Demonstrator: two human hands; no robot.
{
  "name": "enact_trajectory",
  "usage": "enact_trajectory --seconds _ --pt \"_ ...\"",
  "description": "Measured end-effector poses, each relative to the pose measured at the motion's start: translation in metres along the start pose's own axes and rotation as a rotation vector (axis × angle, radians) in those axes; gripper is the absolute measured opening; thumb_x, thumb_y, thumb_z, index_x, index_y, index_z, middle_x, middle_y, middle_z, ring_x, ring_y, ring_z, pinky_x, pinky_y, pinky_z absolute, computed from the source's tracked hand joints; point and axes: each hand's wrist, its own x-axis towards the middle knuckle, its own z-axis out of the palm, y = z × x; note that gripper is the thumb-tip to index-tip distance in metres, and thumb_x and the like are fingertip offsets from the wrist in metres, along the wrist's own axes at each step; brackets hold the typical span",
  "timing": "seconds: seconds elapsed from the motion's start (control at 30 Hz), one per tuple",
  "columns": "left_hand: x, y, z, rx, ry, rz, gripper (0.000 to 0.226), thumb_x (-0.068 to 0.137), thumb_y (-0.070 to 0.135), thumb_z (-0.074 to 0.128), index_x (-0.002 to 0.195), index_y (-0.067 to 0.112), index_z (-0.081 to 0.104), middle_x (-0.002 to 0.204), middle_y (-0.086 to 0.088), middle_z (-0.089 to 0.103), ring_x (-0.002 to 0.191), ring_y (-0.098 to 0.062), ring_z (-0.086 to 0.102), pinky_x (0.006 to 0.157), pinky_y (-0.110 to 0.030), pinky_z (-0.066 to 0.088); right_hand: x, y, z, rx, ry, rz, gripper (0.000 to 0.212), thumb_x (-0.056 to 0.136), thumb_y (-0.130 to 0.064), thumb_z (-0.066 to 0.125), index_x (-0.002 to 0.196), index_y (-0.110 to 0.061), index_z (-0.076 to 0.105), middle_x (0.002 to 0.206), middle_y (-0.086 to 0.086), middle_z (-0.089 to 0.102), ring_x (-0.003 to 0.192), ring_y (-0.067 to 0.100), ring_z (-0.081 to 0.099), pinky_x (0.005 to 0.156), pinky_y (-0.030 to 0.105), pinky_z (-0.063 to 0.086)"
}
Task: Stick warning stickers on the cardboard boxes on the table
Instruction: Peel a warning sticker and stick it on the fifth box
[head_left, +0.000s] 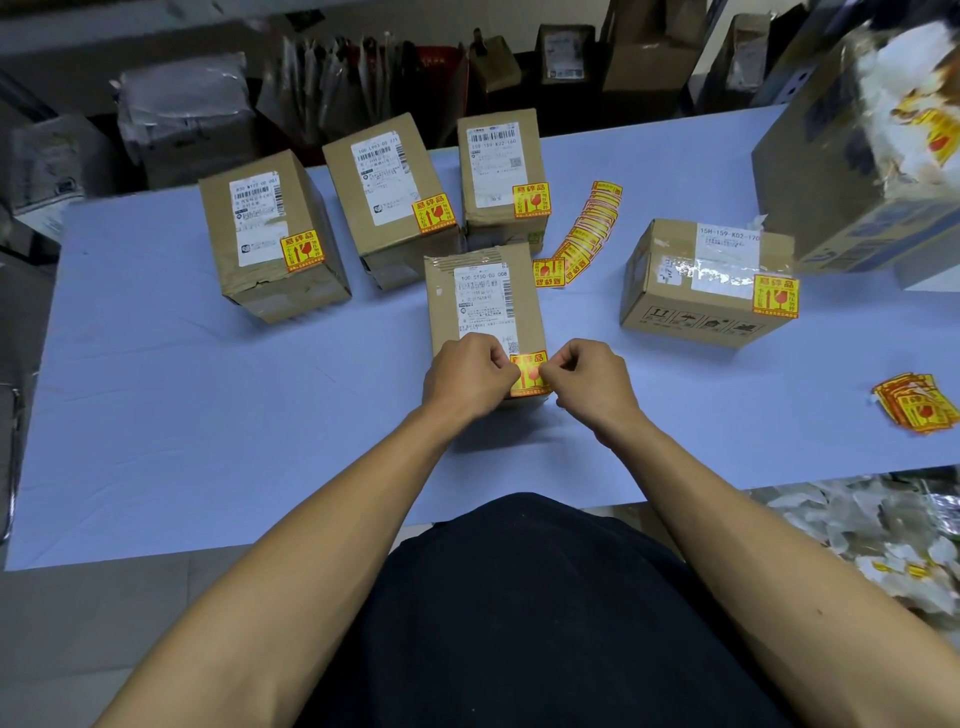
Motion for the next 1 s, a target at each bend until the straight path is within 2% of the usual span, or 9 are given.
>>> enact_trajectory --seconds 0.13,0.4,0.53,0.63,0.7,0.8,0.87,0.93,1.0 --pt "0.002 -0.002 0.001 0.015 0.008 -0.001 0.02 0.075 0.025 0.062 0.056 0.023 0.055 0.071 -0.002 0.069 0.075 -0.026 0.063 0.059 -0.028 0.047 0.001 -0.001 0.004 -0.135 0.043 -0.066 0.013 0.085 -0.018 0.064 0.077 -0.008 0.067 0.074 0.003 0.067 0.075 0.022 0.062 0.062 0.031 0.045" --pt "0.008 0.001 0.003 0.092 0.029 -0.011 0.014 0.073 0.031 0.065 0.064 0.02 0.063 0.071 0.002 0.068 0.074 -0.024 0.064 0.055 -0.026 0.043 0.004 0.001 0.009 -0.206 0.095 -0.064 0.011 0.084 -0.019 0.06 0.074 -0.014 0.061 0.069 -0.004 0.06 0.073 0.021 0.057 0.056 0.029 0.037" --pt "0.009 -0.002 -0.003 0.368 0.145 0.024 0.043 0.075 0.059 0.067 0.075 0.018 0.055 0.076 -0.003 0.061 0.077 -0.03 0.06 0.057 -0.031 0.036 0.003 0.007 0.01 -0.187 0.119 0.01 0.01 0.082 -0.027 0.06 0.076 -0.02 0.058 0.071 -0.007 0.058 0.076 0.021 0.058 0.052 0.027 0.032" --pt "0.008 -0.019 -0.008 0.438 0.23 0.088 0.053 0.076 0.068 0.063 0.093 0.019 0.058 0.1 -0.007 0.063 0.096 -0.032 0.056 0.069 -0.036 0.038 0.006 0.016 0.005 -0.107 0.065 0.102 0.03 0.08 -0.044 0.065 0.093 -0.019 0.054 0.085 -0.001 0.064 0.084 0.025 0.061 0.062 0.034 0.045" --pt "0.005 -0.032 -0.005 0.39 0.271 0.151 0.059 0.079 0.063 0.063 0.116 0.017 0.056 0.121 -0.009 0.053 0.113 -0.033 0.047 0.084 -0.042 0.041 0.007 0.021 0.006 -0.053 0.01 0.132 0.041 0.084 -0.052 0.06 0.108 -0.02 0.052 0.09 0.0 0.066 0.09 0.027 0.065 0.076 0.041 0.053" --pt "0.002 -0.042 0.004 0.138 0.203 0.092 0.078 0.083 0.055 0.066 0.144 0.019 0.033 0.153 -0.012 0.028 0.136 -0.036 0.033 0.101 -0.046 0.041 0.01 0.019 0.015 -0.036 -0.047 0.081 0.056 0.092 -0.06 0.049 0.134 -0.022 0.049 0.105 0.0 0.067 0.104 0.027 0.064 0.089 0.041 0.051" --pt "0.002 -0.046 0.009 -0.023 0.128 -0.003 0.088 0.085 0.056 0.063 0.153 0.024 0.016 0.161 -0.011 0.016 0.141 -0.036 0.031 0.103 -0.046 0.041 0.014 0.015 0.023 -0.043 -0.071 0.049 0.065 0.093 -0.063 0.045 0.143 -0.02 0.045 0.122 0.006 0.066 0.113 0.028 0.061 0.096 0.044 0.049" --pt "0.001 -0.049 0.013 -0.095 0.096 -0.016 0.091 0.088 0.056 0.06 0.156 0.028 0.005 0.162 -0.01 0.018 0.141 -0.033 0.034 0.104 -0.045 0.04 0.015 0.016 0.026 -0.042 -0.113 -0.002 0.067 0.093 -0.063 0.046 0.144 -0.02 0.045 0.131 0.005 0.063 0.118 0.025 0.06 0.099 0.044 0.048" --pt "0.0 -0.05 0.014 -0.112 0.1 0.004 0.092 0.09 0.056 0.057 0.157 0.027 0.001 0.162 -0.007 0.021 0.141 -0.029 0.035 0.103 -0.043 0.04 0.011 0.021 0.026 0.013 -0.196 -0.062 0.064 0.091 -0.062 0.053 0.143 -0.025 0.046 0.131 -0.001 0.064 0.117 0.019 0.061 0.099 0.043 0.049"
